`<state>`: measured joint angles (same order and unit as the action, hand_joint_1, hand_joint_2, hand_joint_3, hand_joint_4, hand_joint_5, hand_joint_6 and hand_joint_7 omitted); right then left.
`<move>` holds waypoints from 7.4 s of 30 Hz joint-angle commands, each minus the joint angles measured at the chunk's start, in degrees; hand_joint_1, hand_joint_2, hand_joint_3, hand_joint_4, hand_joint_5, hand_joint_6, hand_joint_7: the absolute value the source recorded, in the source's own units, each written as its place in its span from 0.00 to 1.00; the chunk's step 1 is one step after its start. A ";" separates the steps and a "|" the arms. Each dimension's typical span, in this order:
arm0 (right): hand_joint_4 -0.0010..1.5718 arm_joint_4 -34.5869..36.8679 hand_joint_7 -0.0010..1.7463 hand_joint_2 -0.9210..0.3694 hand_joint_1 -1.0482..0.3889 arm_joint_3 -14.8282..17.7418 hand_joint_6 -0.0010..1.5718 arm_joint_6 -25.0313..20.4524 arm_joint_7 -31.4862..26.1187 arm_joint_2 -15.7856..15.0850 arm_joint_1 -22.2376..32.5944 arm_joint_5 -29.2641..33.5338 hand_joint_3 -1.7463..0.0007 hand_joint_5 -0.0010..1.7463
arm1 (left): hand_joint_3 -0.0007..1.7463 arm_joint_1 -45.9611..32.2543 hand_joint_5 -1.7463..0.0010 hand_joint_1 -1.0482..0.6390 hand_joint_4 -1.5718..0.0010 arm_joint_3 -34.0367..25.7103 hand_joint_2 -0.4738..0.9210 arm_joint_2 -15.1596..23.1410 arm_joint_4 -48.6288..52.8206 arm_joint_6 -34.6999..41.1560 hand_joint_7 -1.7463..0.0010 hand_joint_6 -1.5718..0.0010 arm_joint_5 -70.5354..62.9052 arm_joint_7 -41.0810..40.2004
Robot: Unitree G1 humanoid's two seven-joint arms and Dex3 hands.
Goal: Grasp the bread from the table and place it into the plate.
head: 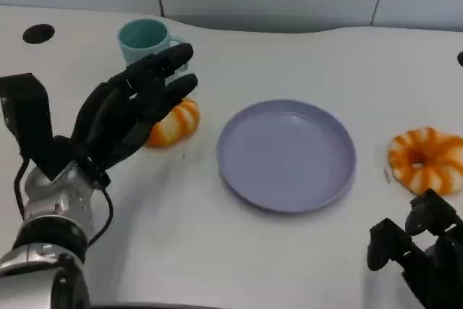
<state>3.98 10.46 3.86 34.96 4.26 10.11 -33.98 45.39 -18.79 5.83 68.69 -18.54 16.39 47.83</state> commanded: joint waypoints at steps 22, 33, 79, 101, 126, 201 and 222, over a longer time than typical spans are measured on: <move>0.50 -1.47 1.00 0.03 0.42 -0.38 0.39 -0.06 -1.38 -0.38 1.12 0.52 1.00 1.00 | 0.00 1.32 0.54 0.21 0.99 9.60 0.92 2.96 2.03 -16.91 0.93 0.81 -13.49 -14.08; 0.48 -1.55 1.00 0.03 0.43 -1.03 0.38 -0.01 -1.87 0.19 1.14 -0.04 1.00 1.00 | 0.00 8.59 0.78 0.22 0.78 26.62 0.85 8.02 5.62 -16.88 0.99 0.70 -36.83 -39.56; 0.49 -5.26 1.00 0.04 0.42 -2.52 0.41 0.18 -0.97 1.40 4.81 -0.78 1.00 1.00 | 0.00 13.97 0.99 0.20 0.71 49.03 0.91 8.20 10.07 -0.16 1.00 0.70 -59.72 -57.54; 0.50 -8.60 1.00 0.05 0.40 -3.57 0.42 -0.84 -1.47 1.23 7.67 -1.40 1.00 1.00 | 0.00 13.59 1.00 0.18 0.71 52.64 0.94 6.93 10.85 3.90 1.00 0.73 -62.79 -57.36; 0.49 -11.65 1.00 0.04 0.41 -4.99 0.40 -0.38 -1.93 1.96 11.41 -0.80 1.00 1.00 | 0.01 9.83 0.97 0.38 0.60 53.60 0.89 5.47 11.01 7.75 0.98 0.64 -63.51 -64.51; 0.49 -13.20 1.00 0.04 0.40 -7.11 0.41 -0.73 -4.91 2.36 10.60 -0.64 1.00 1.00 | 0.02 11.60 1.00 0.37 0.53 49.83 1.00 9.26 10.72 8.46 1.00 0.55 -59.95 -50.48; 0.50 -12.16 1.00 0.05 0.41 -8.21 0.41 -0.03 -5.59 3.68 8.30 -0.30 1.00 1.00 | 0.07 13.07 0.99 0.30 0.50 59.54 1.00 15.36 9.24 1.34 1.00 0.56 -66.83 -47.26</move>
<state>-8.21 1.91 3.35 29.74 8.13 18.41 -34.14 58.29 40.36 19.47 77.43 -17.54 -50.04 -0.58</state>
